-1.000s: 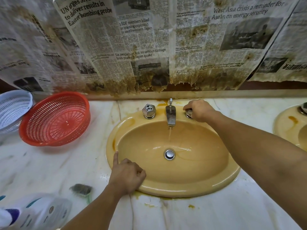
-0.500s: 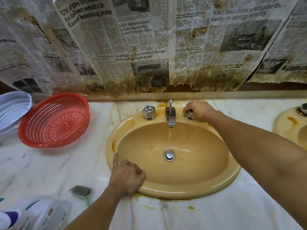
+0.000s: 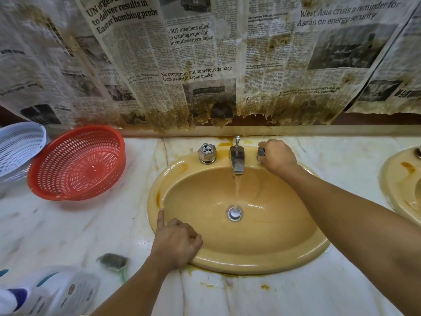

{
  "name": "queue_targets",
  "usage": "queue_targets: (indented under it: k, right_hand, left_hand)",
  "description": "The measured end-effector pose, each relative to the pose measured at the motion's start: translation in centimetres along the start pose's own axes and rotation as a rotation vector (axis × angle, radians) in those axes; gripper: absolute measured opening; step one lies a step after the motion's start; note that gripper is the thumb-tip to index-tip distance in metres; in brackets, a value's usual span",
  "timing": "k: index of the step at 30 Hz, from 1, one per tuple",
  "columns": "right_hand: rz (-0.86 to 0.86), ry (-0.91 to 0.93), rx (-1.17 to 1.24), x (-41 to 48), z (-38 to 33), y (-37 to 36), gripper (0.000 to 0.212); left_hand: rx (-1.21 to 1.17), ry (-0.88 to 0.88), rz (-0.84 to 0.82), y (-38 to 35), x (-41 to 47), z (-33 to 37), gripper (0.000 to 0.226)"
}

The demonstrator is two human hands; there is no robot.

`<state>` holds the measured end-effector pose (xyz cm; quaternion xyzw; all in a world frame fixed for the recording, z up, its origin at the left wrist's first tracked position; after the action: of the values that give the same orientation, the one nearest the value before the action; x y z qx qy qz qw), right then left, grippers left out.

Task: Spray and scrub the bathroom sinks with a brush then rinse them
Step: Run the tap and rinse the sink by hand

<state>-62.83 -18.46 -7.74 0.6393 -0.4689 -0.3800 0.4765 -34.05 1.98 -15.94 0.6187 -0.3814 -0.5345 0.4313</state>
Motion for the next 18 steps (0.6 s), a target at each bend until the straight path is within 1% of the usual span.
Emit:
queue_targets:
  k: [2, 3, 5, 6, 18]
  right_hand:
    - [-0.001, 0.032, -0.030, 0.17, -0.23, 0.03, 0.004]
    - [0.005, 0.051, -0.035, 0.26, -0.17, 0.03, 0.007]
    - [0.010, 0.093, -0.027, 0.37, 0.07, -0.08, 0.022]
    - [0.011, 0.107, -0.018, 0.35, 0.14, -0.05, 0.025]
    - [-0.004, 0.166, -0.001, 0.09, 0.37, 0.04, 0.037]
  left_hand:
    - [-0.002, 0.003, 0.000, 0.07, -0.02, 0.02, 0.058]
    - [-0.001, 0.003, 0.002, 0.06, -0.02, 0.01, 0.057]
    - [0.003, 0.003, 0.003, 0.05, 0.01, 0.01, 0.057]
    - [0.006, 0.004, 0.001, 0.01, 0.01, 0.02, 0.057]
    - [0.017, 0.008, 0.006, -0.04, 0.07, 0.08, 0.057]
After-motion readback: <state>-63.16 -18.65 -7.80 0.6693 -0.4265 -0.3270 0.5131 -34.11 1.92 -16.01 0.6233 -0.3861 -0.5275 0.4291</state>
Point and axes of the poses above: each hand's wrist, its own x-axis towards the middle knuckle, its own y-axis out of the back of the hand, z = x × y, the point moved 9 cm from there along x, towards the middle knuckle, and after that the axes turned 15 degrees about y, right-handed, at the moved point
